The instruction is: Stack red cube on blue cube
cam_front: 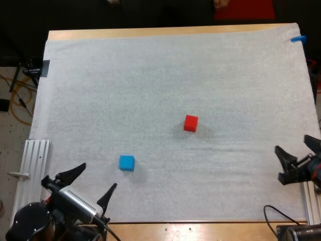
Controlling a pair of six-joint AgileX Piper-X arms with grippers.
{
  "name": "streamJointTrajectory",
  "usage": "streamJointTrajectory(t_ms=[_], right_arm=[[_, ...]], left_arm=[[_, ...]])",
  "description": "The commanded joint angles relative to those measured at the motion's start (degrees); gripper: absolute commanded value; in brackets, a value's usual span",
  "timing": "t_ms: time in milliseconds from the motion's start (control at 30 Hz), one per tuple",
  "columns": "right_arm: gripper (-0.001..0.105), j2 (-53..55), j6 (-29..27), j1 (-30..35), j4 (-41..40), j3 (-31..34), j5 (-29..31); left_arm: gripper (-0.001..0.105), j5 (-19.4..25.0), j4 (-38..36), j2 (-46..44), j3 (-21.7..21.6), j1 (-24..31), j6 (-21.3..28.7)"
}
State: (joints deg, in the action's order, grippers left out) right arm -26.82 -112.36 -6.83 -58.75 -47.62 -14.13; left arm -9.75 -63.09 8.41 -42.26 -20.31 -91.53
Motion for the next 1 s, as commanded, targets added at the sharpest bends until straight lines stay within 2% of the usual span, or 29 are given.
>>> streamJointTrajectory(t_ms=[0,233,367,467,800,967], right_arm=[[0.069,-3.03,-2.14,-1.89,-0.73,-1.70,-1.12],[0.069,-16.19,-5.41,-11.99,-0.14,-8.12,-0.83],[0.069,-26.75,-8.44,-18.82,1.03,-12.88,4.33],[0.069,-34.80,-8.81,-21.63,3.12,-15.78,7.51],[0.069,-59.24,-8.31,-22.88,5.44,-27.38,8.28],[0.069,-66.69,-8.31,-24.52,6.84,-30.50,9.27]], left_arm=[[0.076,-1.61,-0.74,1.47,-1.34,-1.68,0.35],[0.076,-3.49,-3.58,6.43,-3.13,-3.86,0.35],[0.076,-3.55,-3.58,8.02,-3.13,-3.86,0.35],[0.076,-3.55,-3.58,8.66,-3.13,-3.86,0.35],[0.076,-3.55,-3.58,8.73,-3.13,-3.86,0.35],[0.076,-3.55,-3.58,8.73,-3.13,-3.86,0.35]])
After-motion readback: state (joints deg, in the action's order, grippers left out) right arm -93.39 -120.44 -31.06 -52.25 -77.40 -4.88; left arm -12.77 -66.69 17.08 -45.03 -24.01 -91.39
